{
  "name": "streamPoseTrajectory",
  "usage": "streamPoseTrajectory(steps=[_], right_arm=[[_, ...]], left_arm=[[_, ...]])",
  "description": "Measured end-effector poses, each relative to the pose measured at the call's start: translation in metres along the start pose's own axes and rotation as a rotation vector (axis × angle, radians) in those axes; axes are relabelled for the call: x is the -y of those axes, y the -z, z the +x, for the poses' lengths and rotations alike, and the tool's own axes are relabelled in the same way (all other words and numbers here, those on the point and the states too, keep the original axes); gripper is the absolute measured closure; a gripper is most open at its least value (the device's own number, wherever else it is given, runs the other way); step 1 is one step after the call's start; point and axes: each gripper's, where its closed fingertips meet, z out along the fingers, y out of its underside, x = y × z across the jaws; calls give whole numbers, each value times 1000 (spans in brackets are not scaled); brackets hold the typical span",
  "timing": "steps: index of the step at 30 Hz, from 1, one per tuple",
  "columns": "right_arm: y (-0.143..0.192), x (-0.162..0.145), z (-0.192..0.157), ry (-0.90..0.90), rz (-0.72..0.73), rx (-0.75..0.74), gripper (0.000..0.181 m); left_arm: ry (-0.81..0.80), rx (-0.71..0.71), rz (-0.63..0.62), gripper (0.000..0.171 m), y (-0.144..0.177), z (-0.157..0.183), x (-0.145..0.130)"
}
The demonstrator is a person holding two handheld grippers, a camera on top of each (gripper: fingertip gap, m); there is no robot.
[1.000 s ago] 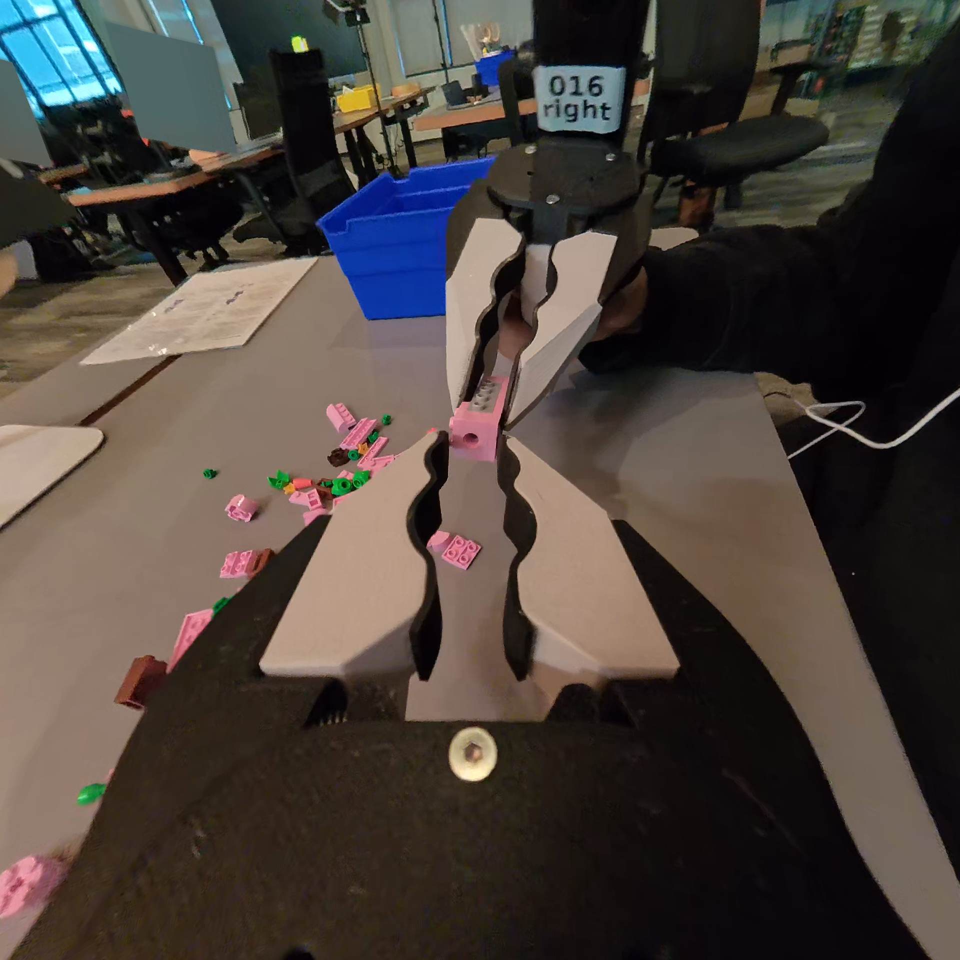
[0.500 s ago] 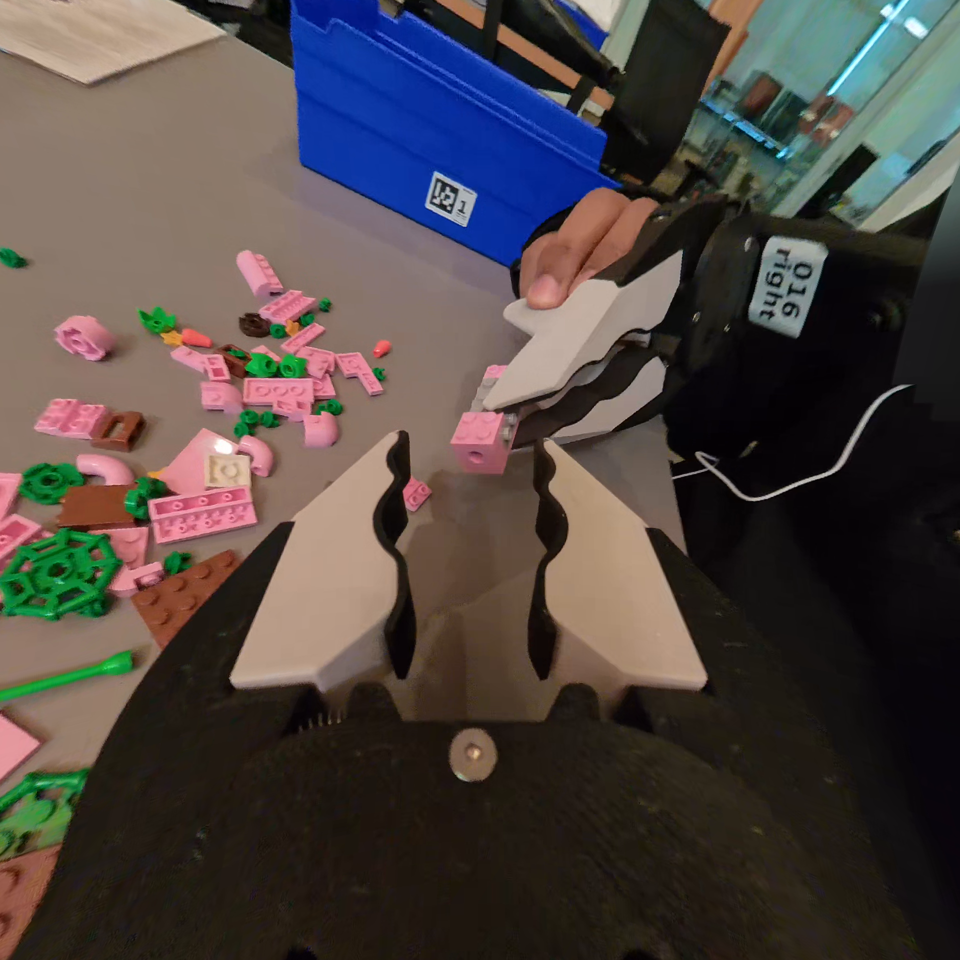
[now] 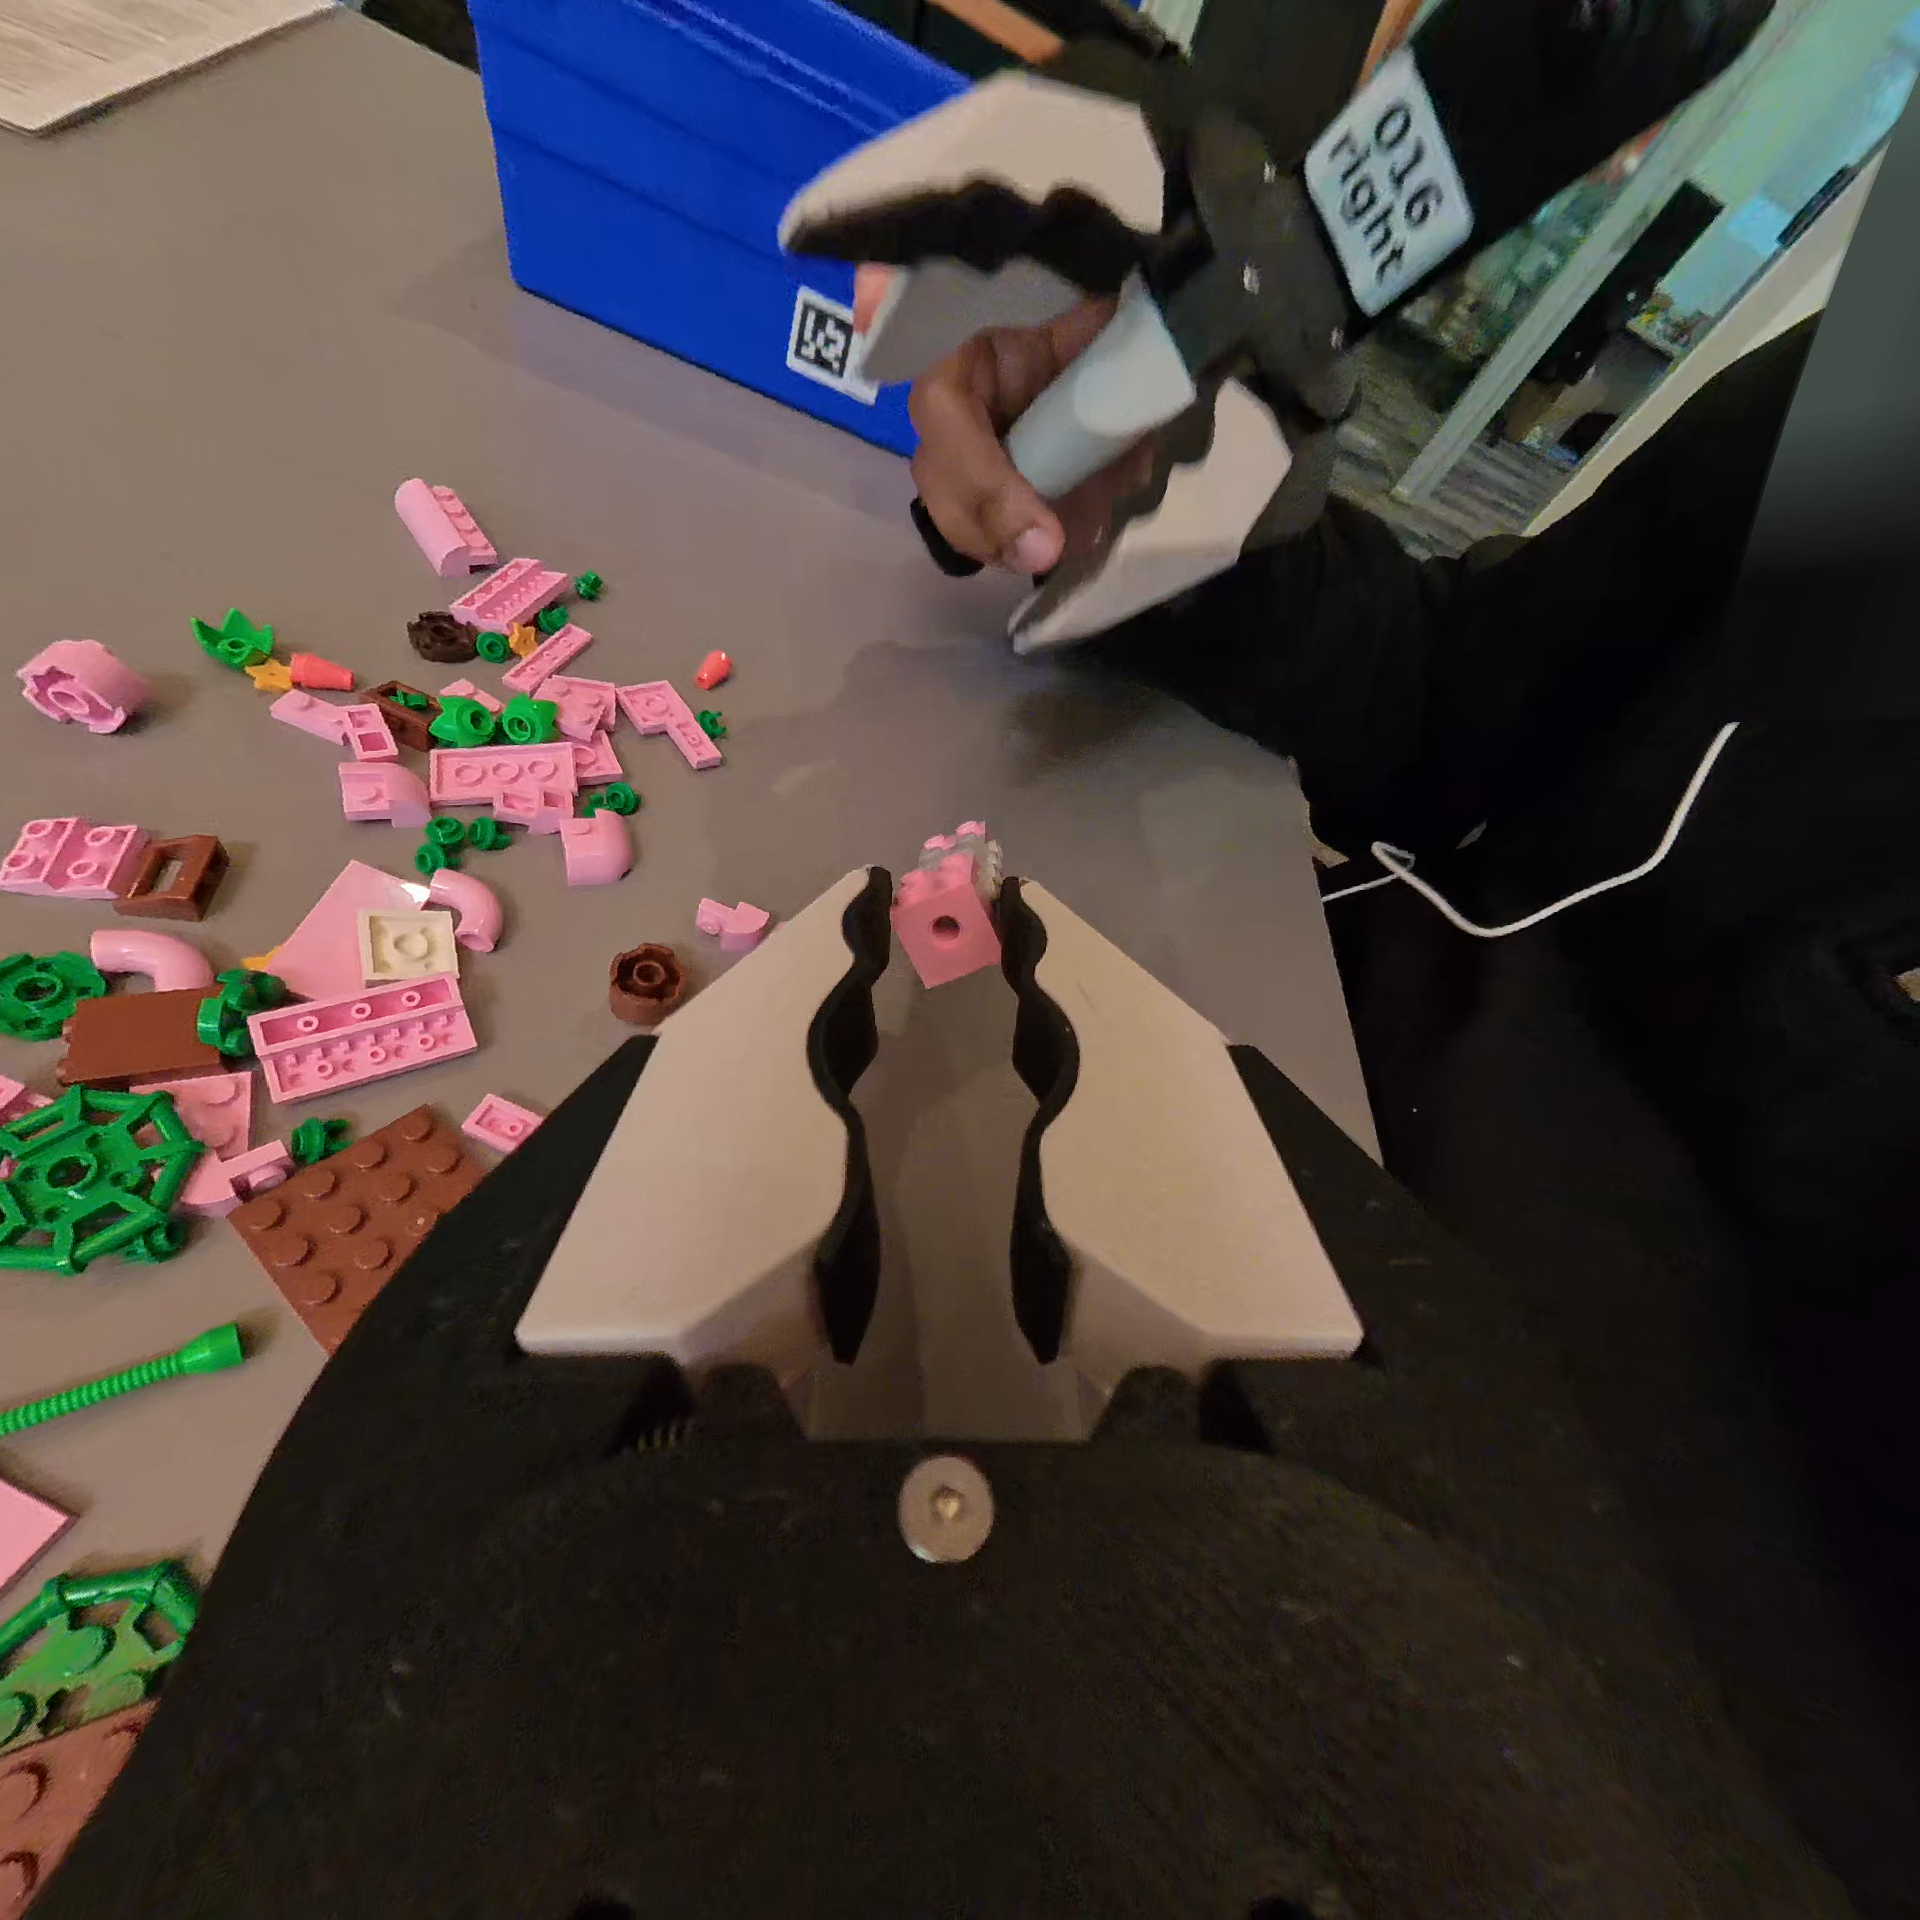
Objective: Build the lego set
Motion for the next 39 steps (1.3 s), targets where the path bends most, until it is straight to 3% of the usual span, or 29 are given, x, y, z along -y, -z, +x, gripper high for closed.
streamPoseTrajectory(steps=[4, 9, 12, 19, 36, 39], right_arm=[[3, -8, 28, -93, -16, -132, 131], [3, -64, 48, -285, -276, -209, 133], [3, -81, 47, -439, -330, -182, 131], [3, -75, 45, -529, -284, -147, 131], [0, -82, 39, -595, -311, -111, 128], [-2, -84, 32, -573, -338, -79, 136]], left_arm=[[-100, 72, -145, 152, -7, -7, -23], [-156, 44, -188, 152, -9, -1, -29], [-178, 40, -233, 152, -9, 0, -36], [-272, 71, -325, 153, -12, -1, -50], [-281, 46, -310, 154, -11, 4, -48], [-281, 44, -308, 154, -11, 4, -48]])
